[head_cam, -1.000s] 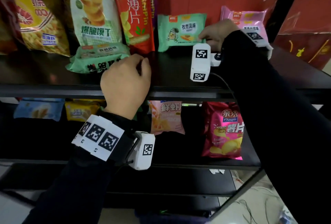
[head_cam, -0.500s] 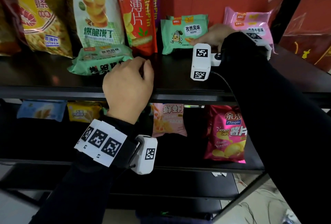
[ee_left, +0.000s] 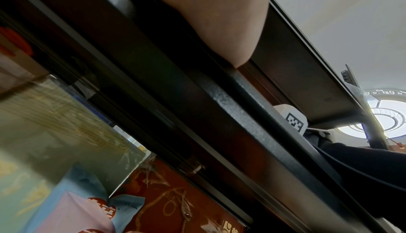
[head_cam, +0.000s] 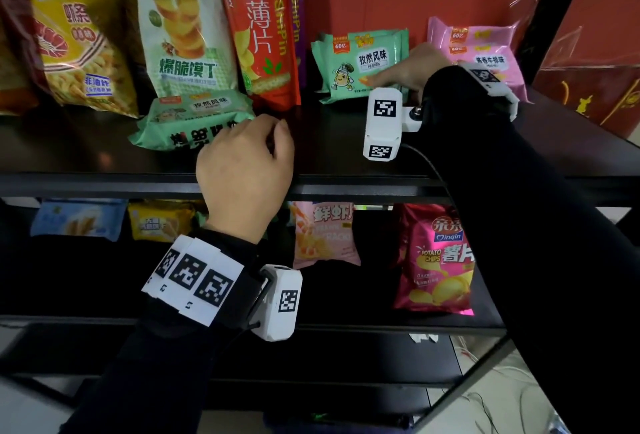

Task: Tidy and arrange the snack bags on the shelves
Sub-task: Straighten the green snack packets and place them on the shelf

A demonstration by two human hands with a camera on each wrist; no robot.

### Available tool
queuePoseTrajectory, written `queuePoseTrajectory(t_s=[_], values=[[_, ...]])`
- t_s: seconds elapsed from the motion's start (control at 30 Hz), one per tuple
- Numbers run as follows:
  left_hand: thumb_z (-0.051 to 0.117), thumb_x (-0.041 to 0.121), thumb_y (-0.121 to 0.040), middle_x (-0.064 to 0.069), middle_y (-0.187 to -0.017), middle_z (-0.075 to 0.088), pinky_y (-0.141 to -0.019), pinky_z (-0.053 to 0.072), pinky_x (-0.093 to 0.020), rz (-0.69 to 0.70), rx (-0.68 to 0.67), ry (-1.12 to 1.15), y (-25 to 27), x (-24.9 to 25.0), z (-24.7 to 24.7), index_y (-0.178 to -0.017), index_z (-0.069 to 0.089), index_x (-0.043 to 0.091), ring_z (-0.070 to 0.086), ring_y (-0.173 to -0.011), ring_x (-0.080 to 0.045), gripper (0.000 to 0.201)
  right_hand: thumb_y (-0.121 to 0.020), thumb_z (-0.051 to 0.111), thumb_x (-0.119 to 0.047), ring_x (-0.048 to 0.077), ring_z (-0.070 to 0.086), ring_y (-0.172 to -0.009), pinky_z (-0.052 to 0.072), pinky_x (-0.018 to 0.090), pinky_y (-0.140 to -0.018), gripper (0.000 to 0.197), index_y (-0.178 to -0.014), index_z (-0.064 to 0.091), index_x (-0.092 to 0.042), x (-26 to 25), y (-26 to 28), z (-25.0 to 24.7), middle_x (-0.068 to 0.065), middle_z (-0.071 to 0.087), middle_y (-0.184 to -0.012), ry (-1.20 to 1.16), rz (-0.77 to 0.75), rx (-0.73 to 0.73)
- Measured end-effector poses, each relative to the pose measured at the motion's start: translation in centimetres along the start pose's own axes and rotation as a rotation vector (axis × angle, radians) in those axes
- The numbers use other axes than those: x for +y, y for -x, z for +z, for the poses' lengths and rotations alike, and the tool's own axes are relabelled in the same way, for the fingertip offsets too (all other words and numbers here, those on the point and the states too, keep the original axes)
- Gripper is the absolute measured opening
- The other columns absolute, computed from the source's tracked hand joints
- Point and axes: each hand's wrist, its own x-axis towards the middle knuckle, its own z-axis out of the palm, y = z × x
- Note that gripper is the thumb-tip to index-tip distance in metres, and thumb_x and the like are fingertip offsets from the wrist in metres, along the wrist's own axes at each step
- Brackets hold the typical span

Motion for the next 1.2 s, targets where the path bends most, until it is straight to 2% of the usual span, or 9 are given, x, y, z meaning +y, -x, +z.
queuePoseTrajectory(t_s=[0.03,0.13,0.2,0.3,0.47,0.57,0.67,0.87,1.2], values=[[0.038,0.033,-0.099,-0.009,-0.088,0.069,-0.06,0.028,-0.032,0.0,0.001,0.002,0.0,0.0,0.0,-0.102,0.07,0.017,0.059,-0.085,-0.031,0.036,-0.076,0.078,-0.029,0.016,0.057,-0.094,0.048,0.011,-0.049,0.054,-0.113,0.056,0.004,-0.1,0.0,0.0,0.005,0.063,-0.105,-0.044,0.002,0.026],[0.037,0.033,-0.099,-0.008,-0.088,0.068,-0.061,0.032,-0.034,-0.002,-0.007,0.019,0.0,-0.1,0.0,-0.101,0.07,0.017,0.059,-0.086,-0.03,0.036,-0.082,0.073,-0.02,0.027,0.056,-0.118,0.052,0.027,-0.091,0.06,-0.127,0.046,0.009,-0.4,0.5,-0.4,0.014,0.058,-0.125,-0.109,-0.046,0.148],[0.038,0.033,-0.098,-0.008,-0.089,0.068,-0.062,0.034,-0.035,0.005,-0.016,0.033,0.1,-0.1,-0.1,-0.1,0.07,0.017,0.057,-0.087,-0.029,0.036,-0.083,0.068,-0.016,0.028,0.055,-0.12,0.047,0.041,-0.099,0.052,-0.126,0.05,0.008,-0.9,0.9,-0.8,0.019,0.057,-0.129,-0.193,-0.105,0.248],[0.043,0.033,-0.097,-0.006,-0.093,0.069,-0.066,0.035,-0.033,0.045,-0.019,0.078,0.4,-0.6,-0.6,-0.099,0.071,0.017,0.057,-0.091,-0.027,0.032,-0.087,0.065,-0.022,0.018,0.067,-0.089,0.059,0.033,-0.077,0.01,-0.087,0.061,-0.013,-2.5,2.3,-0.2,0.006,0.066,-0.094,-0.377,-0.137,0.051],[0.048,0.028,-0.094,-0.012,-0.092,0.071,-0.073,0.046,-0.043,0.055,0.035,0.117,1.1,-3.4,-2.3,-0.096,0.071,0.01,0.061,-0.088,-0.035,0.029,-0.088,0.063,-0.044,0.014,0.065,-0.079,0.056,0.026,-0.062,0.029,-0.088,0.055,-0.016,-8.1,5.4,6.0,0.003,0.062,-0.088,-0.11,-0.142,-0.522],[0.05,0.024,-0.093,-0.015,-0.089,0.07,-0.07,0.043,-0.042,0.059,0.058,0.141,1.5,-4.5,-2.9,-0.092,0.07,0.006,0.06,-0.084,-0.038,0.027,-0.086,0.064,-0.049,0.012,0.062,-0.067,0.055,0.02,-0.054,0.032,-0.088,0.058,-0.017,-10.2,5.9,9.2,0.001,0.062,-0.08,0.035,-0.211,-0.507],[0.054,0.017,-0.092,-0.018,-0.086,0.068,-0.068,0.037,-0.038,0.063,0.055,0.168,1.7,-4.5,-3.1,-0.088,0.069,0.003,0.058,-0.08,-0.039,0.021,-0.081,0.07,-0.048,0.016,0.064,-0.092,0.055,0.026,-0.084,0.032,-0.084,0.061,-0.017,-10.3,5.4,10.5,0.002,0.067,-0.1,0.145,-0.256,-0.532],[0.054,0.015,-0.091,-0.017,-0.086,0.068,-0.069,0.039,-0.039,0.052,0.056,0.176,1.9,-4.4,-3.0,-0.089,0.069,0.003,0.06,-0.081,-0.037,0.02,-0.092,0.06,-0.031,0.007,0.062,-0.05,0.051,0.019,-0.047,0.025,-0.078,0.052,-0.012,-10.0,6.6,10.4,-0.003,0.064,-0.056,0.044,-0.15,-0.814],[0.05,0.027,-0.095,-0.01,-0.101,0.068,-0.08,0.037,-0.04,-0.006,0.012,0.035,1.5,-2.9,-2.9,-0.099,0.071,0.016,0.055,-0.098,-0.036,0.024,-0.083,0.073,-0.018,-0.003,0.066,-0.066,0.053,0.017,-0.06,0.02,-0.099,0.062,-0.021,-4.5,6.4,2.2,-0.013,0.071,-0.077,-0.471,-0.208,-0.409]])
